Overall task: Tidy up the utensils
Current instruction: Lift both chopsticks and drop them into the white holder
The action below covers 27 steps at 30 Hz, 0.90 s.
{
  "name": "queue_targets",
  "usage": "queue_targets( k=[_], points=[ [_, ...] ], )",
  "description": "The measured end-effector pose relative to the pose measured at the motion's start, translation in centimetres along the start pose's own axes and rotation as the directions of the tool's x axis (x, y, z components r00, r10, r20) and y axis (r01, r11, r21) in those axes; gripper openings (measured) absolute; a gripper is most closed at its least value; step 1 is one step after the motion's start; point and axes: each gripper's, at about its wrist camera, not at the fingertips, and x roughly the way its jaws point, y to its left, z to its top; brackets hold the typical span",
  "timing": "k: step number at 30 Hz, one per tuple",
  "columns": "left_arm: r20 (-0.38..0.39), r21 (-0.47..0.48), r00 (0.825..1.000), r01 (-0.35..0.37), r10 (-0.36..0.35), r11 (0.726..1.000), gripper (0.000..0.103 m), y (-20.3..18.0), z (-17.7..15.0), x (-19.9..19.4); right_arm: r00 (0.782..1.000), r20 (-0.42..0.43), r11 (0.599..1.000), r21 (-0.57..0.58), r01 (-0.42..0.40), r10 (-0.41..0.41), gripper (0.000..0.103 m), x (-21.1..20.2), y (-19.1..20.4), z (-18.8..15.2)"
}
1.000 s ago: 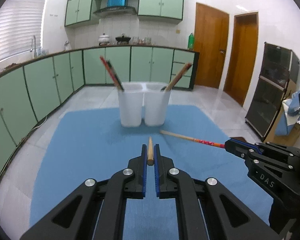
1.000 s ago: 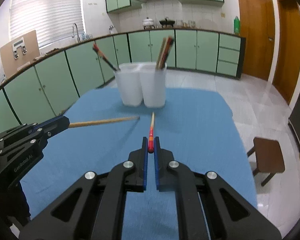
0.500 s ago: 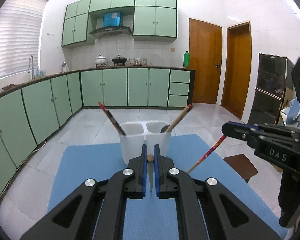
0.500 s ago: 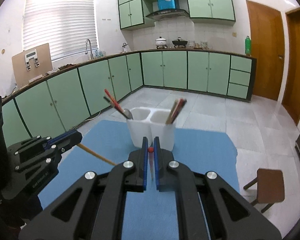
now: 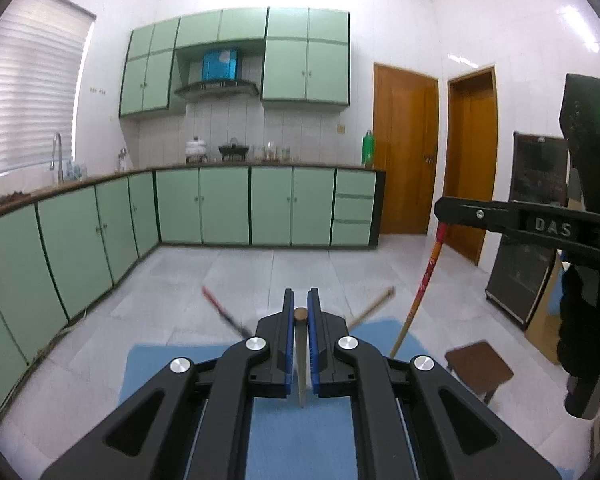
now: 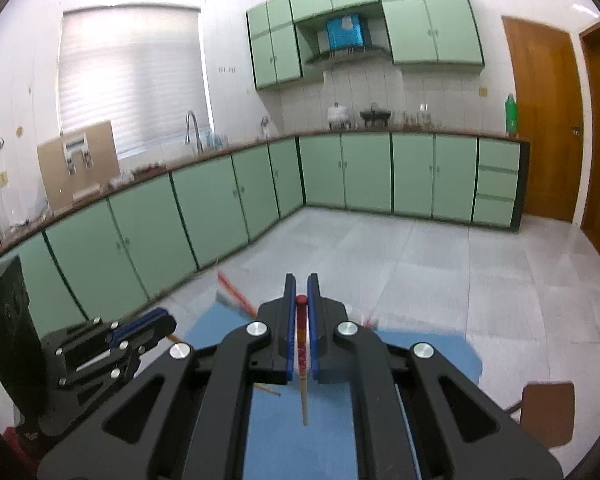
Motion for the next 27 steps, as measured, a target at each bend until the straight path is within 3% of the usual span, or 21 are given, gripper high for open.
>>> queue_targets(
  k=[5,9,15,19,22,27],
  points=[
    [0.083,0.016,0.996,-0.017,0.015,1.0,0.006,0.2,4.1,1.1,0.995,0.1,0.999,0.022,0.027,-0.029,0.005,1.3,-1.2,4.2],
    [0.105,0.024,0.994,-0.041,0.039,0.999,0.006,0.3,5.6,3.5,0.989,0.135,0.998,0.034,0.049,-0.053,0.005,4.1,-2.6,5.3],
    [0.031,0.013,0.997,-0.067,0.067,0.998,0.006,1.0,4.1,8.8,0.992,0.101,0.996,0.051,0.069,-0.074,0.005,9.2,-4.1,3.4],
    [-0.051,-0.01,0.997,-0.051,0.051,0.999,0.006,1.7,2.0,11.4,0.998,0.008,0.996,0.061,0.06,-0.06,0.007,12.0,-4.8,0.8],
    [-0.09,-0.034,0.995,-0.043,0.039,0.999,0.008,2.4,0.5,12.0,0.997,-0.029,0.995,0.06,0.076,-0.074,0.026,12.3,-4.9,-1.1],
    [-0.086,-0.041,0.996,-0.036,0.033,0.999,0.028,2.8,-0.5,10.2,0.995,-0.031,0.992,0.074,0.102,-0.1,0.036,10.2,-4.8,-2.4]
  ],
)
